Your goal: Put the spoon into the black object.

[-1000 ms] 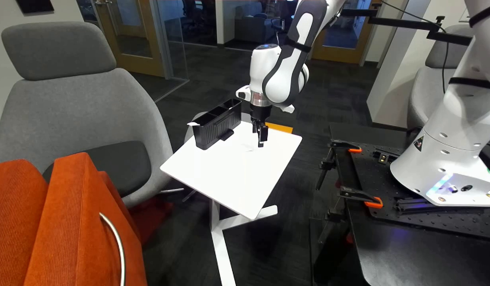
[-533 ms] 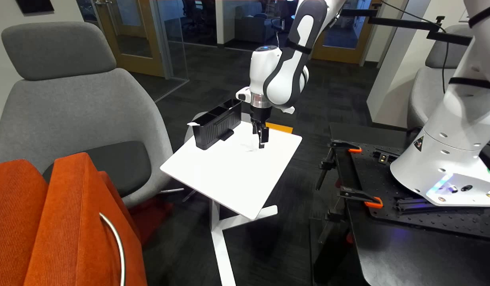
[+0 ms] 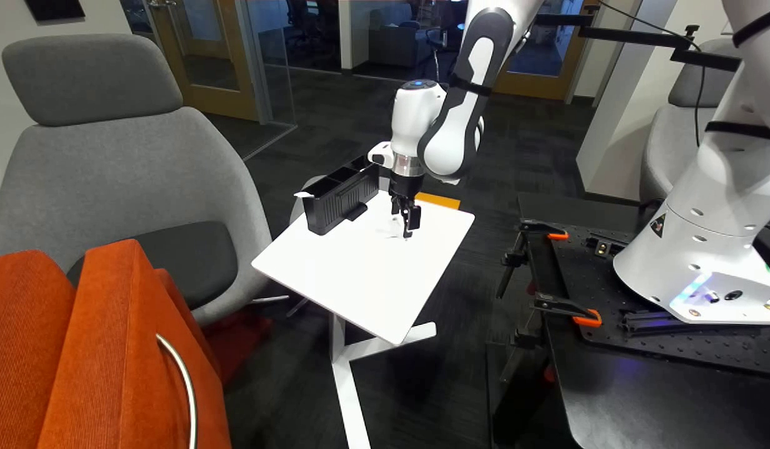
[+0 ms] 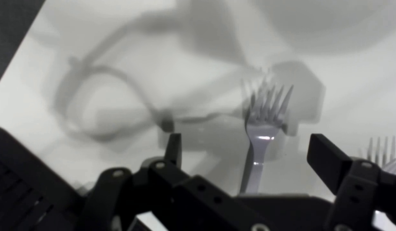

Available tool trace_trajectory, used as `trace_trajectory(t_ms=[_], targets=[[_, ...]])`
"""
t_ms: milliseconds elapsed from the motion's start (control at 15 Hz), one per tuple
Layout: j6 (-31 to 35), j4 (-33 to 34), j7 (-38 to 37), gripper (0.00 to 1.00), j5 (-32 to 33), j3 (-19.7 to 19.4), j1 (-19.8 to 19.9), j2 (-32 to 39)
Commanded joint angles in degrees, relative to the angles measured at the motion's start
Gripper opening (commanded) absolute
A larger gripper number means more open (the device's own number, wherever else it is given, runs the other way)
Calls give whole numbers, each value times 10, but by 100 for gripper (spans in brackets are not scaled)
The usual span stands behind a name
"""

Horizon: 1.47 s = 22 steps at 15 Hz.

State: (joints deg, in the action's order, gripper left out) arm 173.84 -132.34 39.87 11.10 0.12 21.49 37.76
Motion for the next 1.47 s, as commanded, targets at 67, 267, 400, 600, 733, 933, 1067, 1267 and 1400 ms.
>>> trace_trajectory(t_ms=[67,267,400,600,733,933,1067,1267,1400], targets=[[43,19,-14,100,19,1,3,26],[44,32,-15,100,18,6,7,41],[47,39,-18,74,19,3,4,49],[49,49,-19,60,19,5,5,58],[49,49,-20,45,19,6,5,57],[49,50,-26,23,19,6,4,53],[49,47,-28,8,19,5,1,47],[43,35,-33,0,21,-3,-12,29],[34,25,-39,2,23,-13,-29,16]])
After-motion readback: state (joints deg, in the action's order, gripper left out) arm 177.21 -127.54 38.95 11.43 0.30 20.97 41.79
